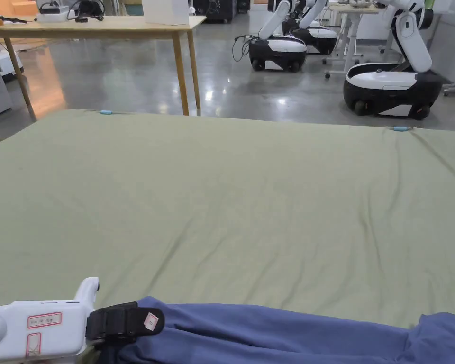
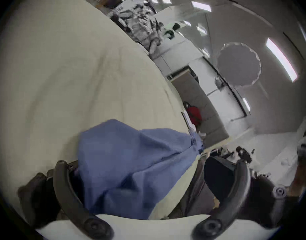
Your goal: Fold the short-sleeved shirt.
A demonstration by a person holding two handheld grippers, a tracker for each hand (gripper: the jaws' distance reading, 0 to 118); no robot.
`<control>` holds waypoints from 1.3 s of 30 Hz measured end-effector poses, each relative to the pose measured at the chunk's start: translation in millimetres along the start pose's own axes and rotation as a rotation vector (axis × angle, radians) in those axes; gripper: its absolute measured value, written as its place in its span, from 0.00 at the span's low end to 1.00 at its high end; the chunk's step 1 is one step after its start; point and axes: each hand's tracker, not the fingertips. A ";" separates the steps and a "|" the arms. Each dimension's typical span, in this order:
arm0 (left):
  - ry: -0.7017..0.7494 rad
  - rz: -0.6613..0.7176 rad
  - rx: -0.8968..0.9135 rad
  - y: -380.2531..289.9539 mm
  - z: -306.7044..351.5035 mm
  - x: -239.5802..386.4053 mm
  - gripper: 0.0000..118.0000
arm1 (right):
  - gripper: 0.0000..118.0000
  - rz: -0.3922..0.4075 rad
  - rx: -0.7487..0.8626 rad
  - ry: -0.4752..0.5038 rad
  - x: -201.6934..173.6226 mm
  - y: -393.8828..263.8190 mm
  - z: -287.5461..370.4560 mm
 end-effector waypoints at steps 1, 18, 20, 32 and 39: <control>0.000 -0.008 0.000 2.7 -2.1 0.3 0.98 | 0.00 -0.001 -0.003 -0.002 0.6 0.0 -0.8; 0.264 -0.073 0.055 28.3 70.1 -17.9 0.11 | 0.00 -0.019 -0.038 -0.025 4.7 5.8 -9.3; 0.315 0.015 0.091 32.3 102.8 -30.1 0.11 | 0.00 -0.018 -0.034 -0.016 3.6 5.6 -7.6; 0.135 -0.013 0.107 31.5 63.4 88.9 0.11 | 0.00 -0.017 -0.010 0.053 0.4 5.1 -16.2; 0.086 -0.035 -0.051 3.7 -64.1 127.4 0.11 | 0.00 -0.017 0.009 0.102 4.0 -1.1 -16.1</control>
